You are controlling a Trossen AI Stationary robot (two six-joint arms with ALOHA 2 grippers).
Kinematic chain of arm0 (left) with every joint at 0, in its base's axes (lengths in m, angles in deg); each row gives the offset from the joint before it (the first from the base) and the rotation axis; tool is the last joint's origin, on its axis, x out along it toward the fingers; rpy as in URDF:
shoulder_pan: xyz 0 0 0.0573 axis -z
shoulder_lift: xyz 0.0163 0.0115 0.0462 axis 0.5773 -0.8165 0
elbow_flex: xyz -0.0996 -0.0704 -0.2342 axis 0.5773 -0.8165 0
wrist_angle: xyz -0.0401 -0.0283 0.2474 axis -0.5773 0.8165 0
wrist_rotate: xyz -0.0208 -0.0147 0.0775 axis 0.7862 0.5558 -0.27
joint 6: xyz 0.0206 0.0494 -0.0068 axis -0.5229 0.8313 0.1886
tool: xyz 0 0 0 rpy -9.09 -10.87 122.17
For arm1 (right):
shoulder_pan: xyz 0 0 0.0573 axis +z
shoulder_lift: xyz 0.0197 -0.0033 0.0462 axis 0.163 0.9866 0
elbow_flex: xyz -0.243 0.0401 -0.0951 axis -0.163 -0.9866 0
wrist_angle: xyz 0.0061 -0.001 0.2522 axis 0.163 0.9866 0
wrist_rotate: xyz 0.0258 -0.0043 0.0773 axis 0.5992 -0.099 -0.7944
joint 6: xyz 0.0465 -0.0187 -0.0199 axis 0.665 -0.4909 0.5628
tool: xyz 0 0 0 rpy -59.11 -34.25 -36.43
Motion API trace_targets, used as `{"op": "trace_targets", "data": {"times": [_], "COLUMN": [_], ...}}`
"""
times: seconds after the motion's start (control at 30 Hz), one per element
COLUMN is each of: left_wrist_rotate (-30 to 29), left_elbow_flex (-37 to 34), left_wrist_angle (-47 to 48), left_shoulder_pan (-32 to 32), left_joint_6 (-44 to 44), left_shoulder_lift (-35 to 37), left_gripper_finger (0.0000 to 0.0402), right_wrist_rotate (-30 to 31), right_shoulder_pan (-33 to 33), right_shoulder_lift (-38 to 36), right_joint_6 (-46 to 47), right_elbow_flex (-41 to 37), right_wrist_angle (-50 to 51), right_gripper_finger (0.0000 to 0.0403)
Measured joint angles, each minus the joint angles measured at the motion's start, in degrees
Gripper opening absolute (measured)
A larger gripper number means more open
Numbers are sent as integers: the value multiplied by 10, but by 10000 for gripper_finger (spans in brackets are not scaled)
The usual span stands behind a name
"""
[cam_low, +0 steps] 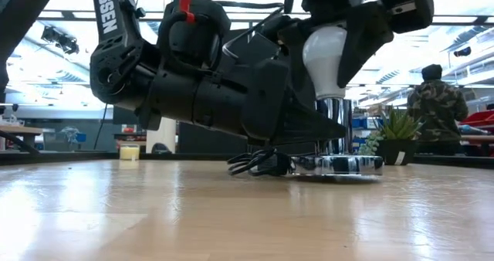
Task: Screw lightbulb
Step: Insert the white lightbulb into the metallic lamp
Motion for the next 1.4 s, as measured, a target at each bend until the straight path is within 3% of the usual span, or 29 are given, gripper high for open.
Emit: {"op": "trace_targets", "data": {"times": [0.9, 1.4], "left_wrist_rotate": [-57, -90], "left_elbow_flex": [0, 2], "left_wrist_angle": [11, 21], "left_shoulder_pan": [8, 12], "left_joint_6": [-14, -31], "left_shoulder_lift": [0, 1], "left_gripper_finger": [183, 183], "right_wrist_rotate": [62, 117], "right_shoulder_pan": [0, 13], "right_shoulder_lift": [0, 0], "right_joint_6": [244, 465], "right_elbow_flex": [-25, -30], "right_wrist_angle": [-10, -7], "right_gripper_finger": [267, 268]}}
